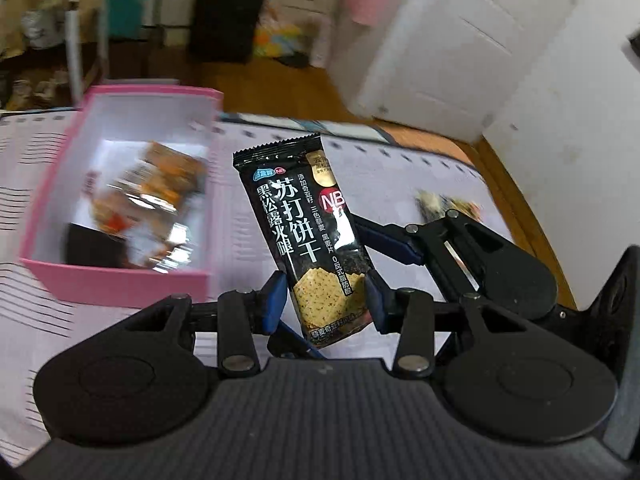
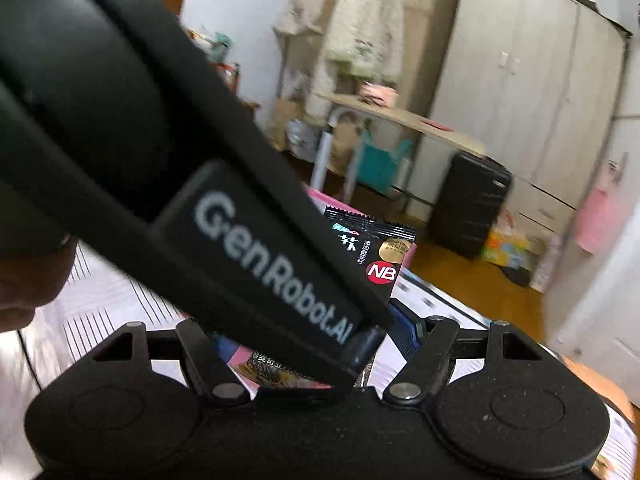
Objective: Organize snacks
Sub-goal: 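Lift the NB cracker pack into the pink box and release it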
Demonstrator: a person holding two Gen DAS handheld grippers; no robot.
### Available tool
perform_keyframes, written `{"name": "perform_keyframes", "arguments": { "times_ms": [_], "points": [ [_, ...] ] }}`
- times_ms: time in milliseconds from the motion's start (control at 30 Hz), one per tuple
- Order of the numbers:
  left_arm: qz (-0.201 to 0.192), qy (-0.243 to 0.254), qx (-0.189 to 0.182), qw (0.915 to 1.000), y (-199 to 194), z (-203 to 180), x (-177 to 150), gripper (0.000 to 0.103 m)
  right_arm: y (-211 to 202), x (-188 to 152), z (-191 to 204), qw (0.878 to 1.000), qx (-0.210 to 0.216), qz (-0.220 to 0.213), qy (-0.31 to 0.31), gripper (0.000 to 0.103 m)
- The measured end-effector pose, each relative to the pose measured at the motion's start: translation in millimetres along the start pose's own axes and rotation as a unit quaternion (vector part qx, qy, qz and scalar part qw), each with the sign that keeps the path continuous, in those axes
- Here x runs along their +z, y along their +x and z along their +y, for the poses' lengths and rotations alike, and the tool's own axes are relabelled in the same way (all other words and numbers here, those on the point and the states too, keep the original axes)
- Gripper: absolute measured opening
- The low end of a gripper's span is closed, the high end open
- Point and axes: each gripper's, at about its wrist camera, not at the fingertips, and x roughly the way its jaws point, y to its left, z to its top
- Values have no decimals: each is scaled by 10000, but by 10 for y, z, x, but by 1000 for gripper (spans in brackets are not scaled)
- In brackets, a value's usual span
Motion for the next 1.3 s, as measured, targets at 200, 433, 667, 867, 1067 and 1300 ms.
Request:
{"name": "perform_keyframes", "arguments": {
  "times_ms": [200,433,667,867,1067,1300],
  "points": [
    [-178,-364,404,9984,13,535,272,40,611,106,-63,9986,497,-173,39,77],
    [-133,-676,851,9940,388,963,513,40,1213,83,-219,9937,1109,-150,-90,77],
    [5,-1041,1386,9849,665,1212,537,40,1499,-14,-207,9885,1485,66,-258,80],
    [-161,-1203,1742,9772,717,1254,433,47,1238,-53,-348,9877,1547,185,89,86],
    [-476,-1168,1470,9811,470,1138,355,50,475,-228,-412,9932,1153,16,172,88],
    [-616,-599,1238,9886,208,661,328,50,-381,-473,-815,9940,649,243,851,88]
  ]
}}
